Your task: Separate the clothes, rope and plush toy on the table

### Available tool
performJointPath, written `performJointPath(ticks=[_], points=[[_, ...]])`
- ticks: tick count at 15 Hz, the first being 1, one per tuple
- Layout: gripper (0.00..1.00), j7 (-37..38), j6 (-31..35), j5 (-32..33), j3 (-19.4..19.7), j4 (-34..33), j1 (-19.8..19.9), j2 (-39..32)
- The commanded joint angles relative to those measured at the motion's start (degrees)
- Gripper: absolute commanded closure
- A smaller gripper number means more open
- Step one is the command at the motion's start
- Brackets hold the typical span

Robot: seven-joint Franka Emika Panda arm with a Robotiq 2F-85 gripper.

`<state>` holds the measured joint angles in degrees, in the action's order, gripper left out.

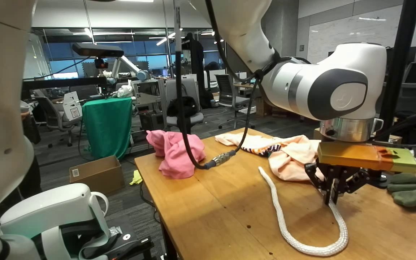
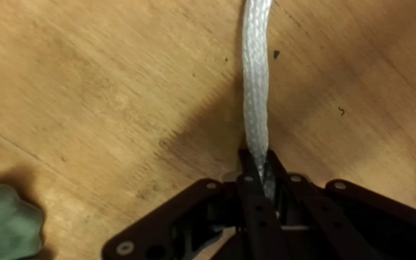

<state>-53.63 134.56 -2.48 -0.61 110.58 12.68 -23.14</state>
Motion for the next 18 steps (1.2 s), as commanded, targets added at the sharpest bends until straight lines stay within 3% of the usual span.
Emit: performJointPath(ticks=[1, 18], points=[[0.91, 3.0, -1.9, 0.3, 1.4, 1.6, 0.0, -0.8], [0.91, 16.5, -0.9, -0.6, 4.8, 11.1, 1.5, 3.9]])
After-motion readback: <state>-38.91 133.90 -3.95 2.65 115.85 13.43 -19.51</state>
